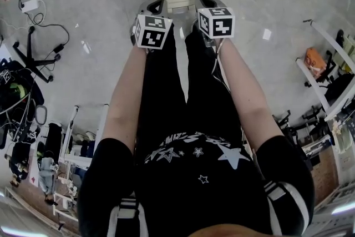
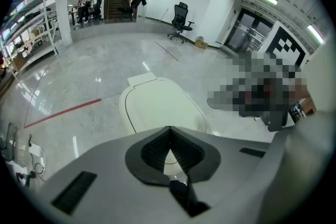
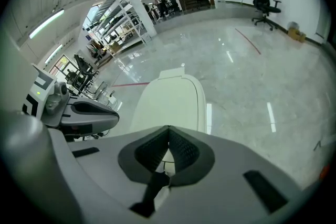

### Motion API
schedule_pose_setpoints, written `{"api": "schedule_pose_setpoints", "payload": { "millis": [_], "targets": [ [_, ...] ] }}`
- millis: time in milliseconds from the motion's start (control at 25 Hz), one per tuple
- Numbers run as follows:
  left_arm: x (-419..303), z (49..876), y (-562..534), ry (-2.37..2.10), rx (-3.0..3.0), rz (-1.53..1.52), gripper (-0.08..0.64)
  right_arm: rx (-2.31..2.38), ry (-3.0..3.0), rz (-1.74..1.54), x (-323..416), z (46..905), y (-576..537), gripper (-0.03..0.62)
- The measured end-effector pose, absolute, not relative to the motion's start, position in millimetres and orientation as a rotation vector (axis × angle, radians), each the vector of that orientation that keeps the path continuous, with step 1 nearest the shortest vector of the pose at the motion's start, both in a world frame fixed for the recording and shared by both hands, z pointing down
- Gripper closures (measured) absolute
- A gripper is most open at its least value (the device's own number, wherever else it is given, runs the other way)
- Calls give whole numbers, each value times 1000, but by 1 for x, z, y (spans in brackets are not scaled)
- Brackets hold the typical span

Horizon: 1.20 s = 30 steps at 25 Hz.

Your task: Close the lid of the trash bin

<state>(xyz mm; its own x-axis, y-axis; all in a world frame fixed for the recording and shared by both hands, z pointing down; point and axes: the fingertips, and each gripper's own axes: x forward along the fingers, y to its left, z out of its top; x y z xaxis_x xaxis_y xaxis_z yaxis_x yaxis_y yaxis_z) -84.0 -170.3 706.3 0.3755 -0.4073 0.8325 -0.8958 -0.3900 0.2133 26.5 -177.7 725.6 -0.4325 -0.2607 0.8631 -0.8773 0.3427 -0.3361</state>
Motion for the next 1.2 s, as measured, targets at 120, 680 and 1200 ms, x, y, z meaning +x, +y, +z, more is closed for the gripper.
{"api": "schedule_pose_setpoints", "payload": {
  "millis": [120, 680, 1200],
  "targets": [
    [-76, 678, -177, -1151, 1998, 885, 549, 1023, -1933, 1066, 30, 691, -190, 586],
    [-36, 545, -197, -1294, 2159, 749, 549, 1121, -2210, 1035, 47, 560, -218, 586],
    [-6, 417, -196, -1557, 2271, 575, 549, 1116, -2488, 865, 72, 429, -221, 586]
  ]
}}
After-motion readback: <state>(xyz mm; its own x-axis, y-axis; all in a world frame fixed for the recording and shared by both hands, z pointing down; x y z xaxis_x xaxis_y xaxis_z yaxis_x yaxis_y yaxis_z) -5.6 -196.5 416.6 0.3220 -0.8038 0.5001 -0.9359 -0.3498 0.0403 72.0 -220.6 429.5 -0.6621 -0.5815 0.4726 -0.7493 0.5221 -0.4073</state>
